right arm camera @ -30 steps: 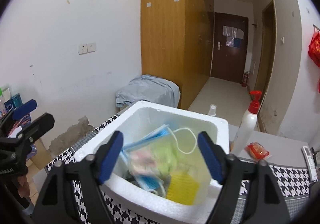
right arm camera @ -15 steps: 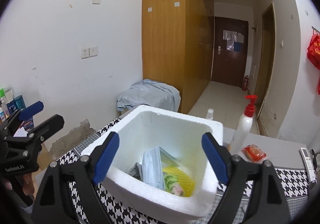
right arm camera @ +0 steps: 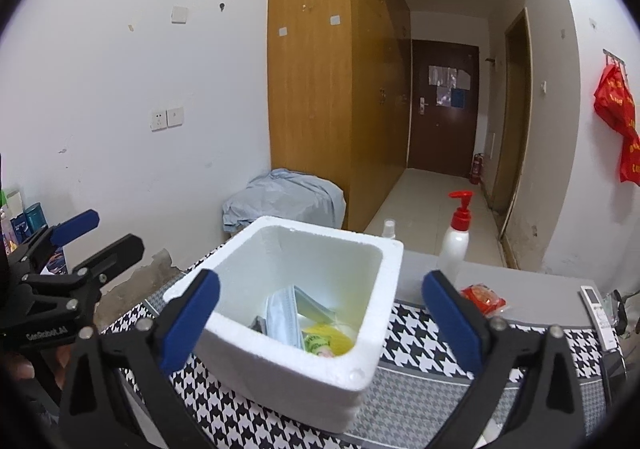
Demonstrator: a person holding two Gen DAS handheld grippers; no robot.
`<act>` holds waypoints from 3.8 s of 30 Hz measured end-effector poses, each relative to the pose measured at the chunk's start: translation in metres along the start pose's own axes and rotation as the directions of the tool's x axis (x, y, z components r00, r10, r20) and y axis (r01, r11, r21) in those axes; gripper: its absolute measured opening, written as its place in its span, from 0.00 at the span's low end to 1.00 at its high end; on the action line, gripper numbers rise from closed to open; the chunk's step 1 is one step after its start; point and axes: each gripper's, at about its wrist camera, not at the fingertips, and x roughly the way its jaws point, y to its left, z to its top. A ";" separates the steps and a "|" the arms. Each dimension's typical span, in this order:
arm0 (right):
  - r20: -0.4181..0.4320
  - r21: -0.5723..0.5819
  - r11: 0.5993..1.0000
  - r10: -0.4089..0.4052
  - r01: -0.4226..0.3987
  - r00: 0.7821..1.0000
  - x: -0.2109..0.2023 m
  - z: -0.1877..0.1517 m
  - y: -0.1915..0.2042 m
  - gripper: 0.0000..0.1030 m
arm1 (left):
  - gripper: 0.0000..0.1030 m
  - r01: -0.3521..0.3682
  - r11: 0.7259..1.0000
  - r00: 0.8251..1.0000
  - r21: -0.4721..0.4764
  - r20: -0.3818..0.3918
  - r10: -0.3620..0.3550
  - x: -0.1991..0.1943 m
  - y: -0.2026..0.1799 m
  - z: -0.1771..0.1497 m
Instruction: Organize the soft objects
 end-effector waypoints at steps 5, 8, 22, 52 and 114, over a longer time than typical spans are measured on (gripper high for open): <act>0.012 0.028 1.000 -0.011 0.011 1.000 -0.009 -0.001 -0.004 1.00 | 0.99 0.005 1.000 1.000 0.003 0.001 -0.005 -0.005 -0.002 0.003; 0.017 0.032 0.999 -0.005 0.005 1.000 -0.019 -0.002 -0.003 1.00 | 0.99 0.017 1.000 1.000 0.009 0.019 -0.017 -0.013 -0.008 0.002; 0.074 0.053 0.999 -0.005 0.001 0.997 -0.064 -0.021 -0.024 1.00 | 0.99 0.069 0.998 0.997 0.008 0.035 -0.070 -0.034 -0.039 -0.007; 0.103 0.104 0.991 -0.096 0.086 0.990 -0.112 -0.092 -0.058 1.00 | 0.99 0.182 0.983 0.983 -0.024 0.021 -0.181 -0.043 -0.071 -0.061; -0.120 0.258 0.944 -0.178 0.204 0.977 -0.110 -0.189 -0.179 1.00 | 0.99 0.427 0.895 0.881 0.126 -0.278 -0.382 0.035 -0.236 -0.103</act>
